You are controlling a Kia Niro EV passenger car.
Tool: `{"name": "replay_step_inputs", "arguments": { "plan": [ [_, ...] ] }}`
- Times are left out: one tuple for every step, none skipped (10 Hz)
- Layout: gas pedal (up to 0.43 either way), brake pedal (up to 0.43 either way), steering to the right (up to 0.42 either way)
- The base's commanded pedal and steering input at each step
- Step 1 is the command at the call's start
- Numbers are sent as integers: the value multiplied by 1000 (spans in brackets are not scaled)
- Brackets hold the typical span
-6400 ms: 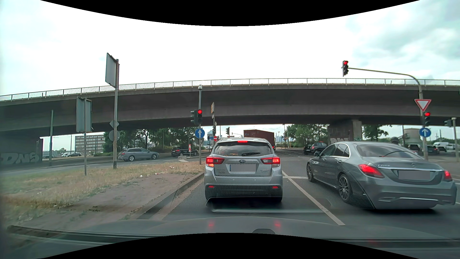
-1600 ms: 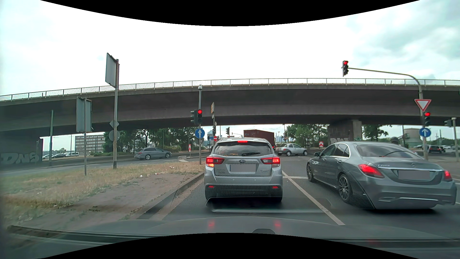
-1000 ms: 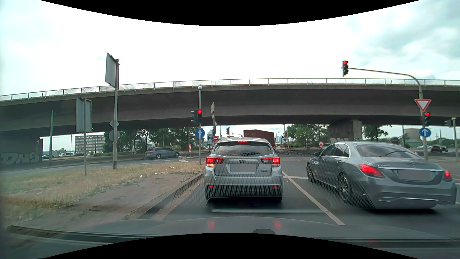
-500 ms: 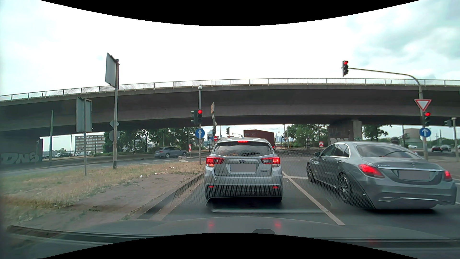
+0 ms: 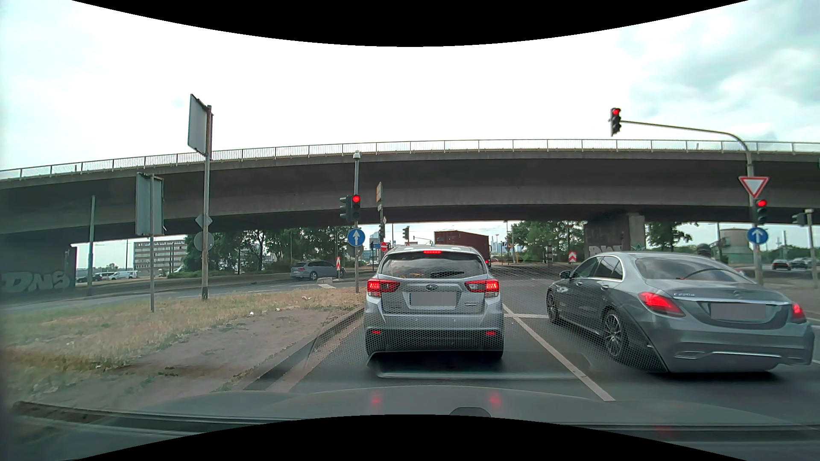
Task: Follow the waypoints while adhering to traffic rules and regulations
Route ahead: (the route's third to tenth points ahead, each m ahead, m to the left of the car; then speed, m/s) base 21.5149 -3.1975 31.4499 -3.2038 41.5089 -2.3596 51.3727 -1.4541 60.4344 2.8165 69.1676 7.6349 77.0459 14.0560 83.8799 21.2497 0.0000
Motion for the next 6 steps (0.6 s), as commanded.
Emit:
{"name": "replay_step_inputs", "arguments": {
  "plan": [
    [0,256,-1],
    [0,256,-1],
    [0,256,-1],
    [0,262,-1],
    [0,262,-1],
    [0,256,-1]
  ]
}}
